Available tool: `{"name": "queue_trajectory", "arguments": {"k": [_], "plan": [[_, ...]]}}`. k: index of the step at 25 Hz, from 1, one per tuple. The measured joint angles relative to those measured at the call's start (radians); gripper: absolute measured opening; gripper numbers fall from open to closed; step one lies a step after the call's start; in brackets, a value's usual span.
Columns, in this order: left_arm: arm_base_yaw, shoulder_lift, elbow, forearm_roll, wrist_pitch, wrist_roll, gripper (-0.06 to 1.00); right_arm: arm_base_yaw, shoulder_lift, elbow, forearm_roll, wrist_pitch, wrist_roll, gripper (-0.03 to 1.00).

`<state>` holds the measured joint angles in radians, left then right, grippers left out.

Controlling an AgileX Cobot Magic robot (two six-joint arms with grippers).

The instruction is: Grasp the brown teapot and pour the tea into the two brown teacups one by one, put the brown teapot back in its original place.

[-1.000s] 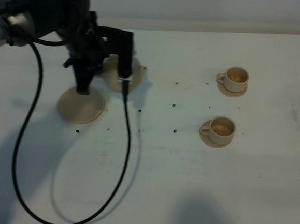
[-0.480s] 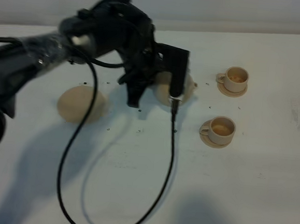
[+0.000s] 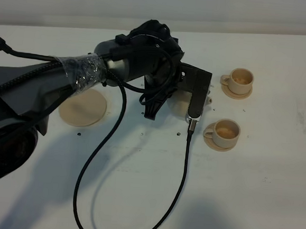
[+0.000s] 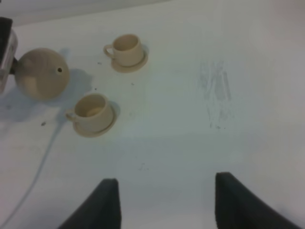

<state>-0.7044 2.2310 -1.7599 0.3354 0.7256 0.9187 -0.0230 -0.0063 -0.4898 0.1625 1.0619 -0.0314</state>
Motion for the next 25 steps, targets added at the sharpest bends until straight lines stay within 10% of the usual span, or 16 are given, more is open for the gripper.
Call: {"name": "queue_trajectory", "arguments": {"k": [25], "plan": [[-0.136, 0.027, -0.001, 0.307, -0.023, -0.082, 0.11, 0.0, 0.0, 0.0, 0.001, 0.0, 0.0, 0.47]]}}
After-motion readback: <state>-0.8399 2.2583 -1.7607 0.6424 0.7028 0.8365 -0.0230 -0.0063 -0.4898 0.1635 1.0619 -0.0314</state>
